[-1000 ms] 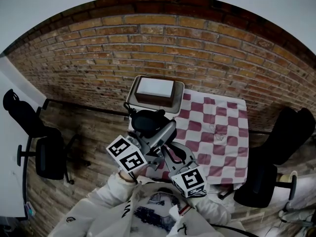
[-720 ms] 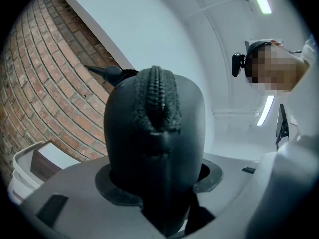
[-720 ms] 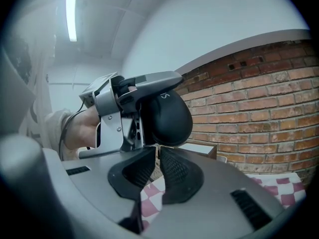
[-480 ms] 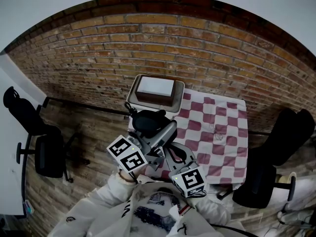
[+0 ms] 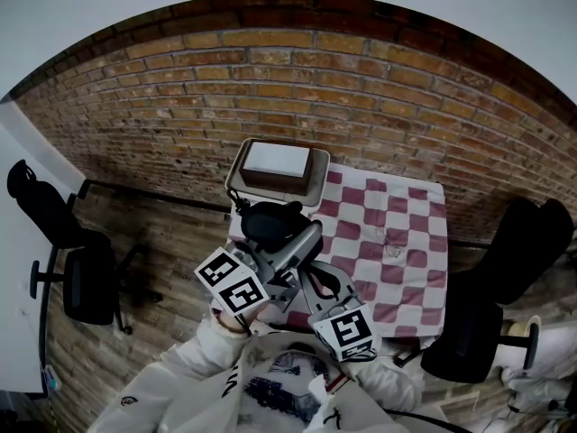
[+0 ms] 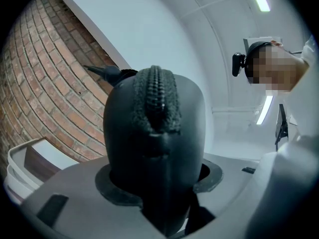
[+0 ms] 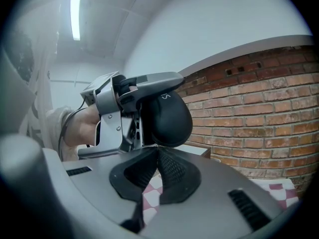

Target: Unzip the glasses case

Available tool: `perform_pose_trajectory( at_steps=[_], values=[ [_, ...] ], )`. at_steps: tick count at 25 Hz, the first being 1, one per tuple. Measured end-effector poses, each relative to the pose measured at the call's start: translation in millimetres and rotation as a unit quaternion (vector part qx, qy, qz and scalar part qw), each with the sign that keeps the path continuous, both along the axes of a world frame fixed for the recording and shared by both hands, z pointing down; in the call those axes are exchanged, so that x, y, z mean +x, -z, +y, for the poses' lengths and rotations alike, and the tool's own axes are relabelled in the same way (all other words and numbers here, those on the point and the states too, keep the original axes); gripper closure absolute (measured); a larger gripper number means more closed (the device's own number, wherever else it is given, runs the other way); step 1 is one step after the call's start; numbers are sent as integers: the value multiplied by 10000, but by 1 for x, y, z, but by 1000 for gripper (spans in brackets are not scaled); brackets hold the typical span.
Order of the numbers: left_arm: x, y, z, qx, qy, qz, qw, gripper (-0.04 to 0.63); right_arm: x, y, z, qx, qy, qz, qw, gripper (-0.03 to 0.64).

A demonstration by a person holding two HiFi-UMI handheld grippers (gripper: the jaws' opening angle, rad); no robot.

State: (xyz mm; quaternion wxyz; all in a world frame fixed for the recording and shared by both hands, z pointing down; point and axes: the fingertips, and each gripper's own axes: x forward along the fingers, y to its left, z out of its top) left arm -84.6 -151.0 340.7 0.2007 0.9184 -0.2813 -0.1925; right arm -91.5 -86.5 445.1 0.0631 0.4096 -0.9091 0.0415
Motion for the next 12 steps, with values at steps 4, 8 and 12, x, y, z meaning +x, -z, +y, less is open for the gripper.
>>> perform_pose_trajectory(
  at_steps=[4, 8, 12],
  values=[
    [15, 5, 2, 11, -19, 20, 10000, 339, 17, 4, 2, 3, -60, 110, 9999, 603],
    [32, 9, 3, -26, -26, 68, 10000, 339, 34, 9, 3, 107, -71, 291, 9995, 603],
    [49, 7, 5, -91, -24, 26, 10000, 339, 52, 7, 5, 63, -86, 372, 9993, 603]
  ],
)
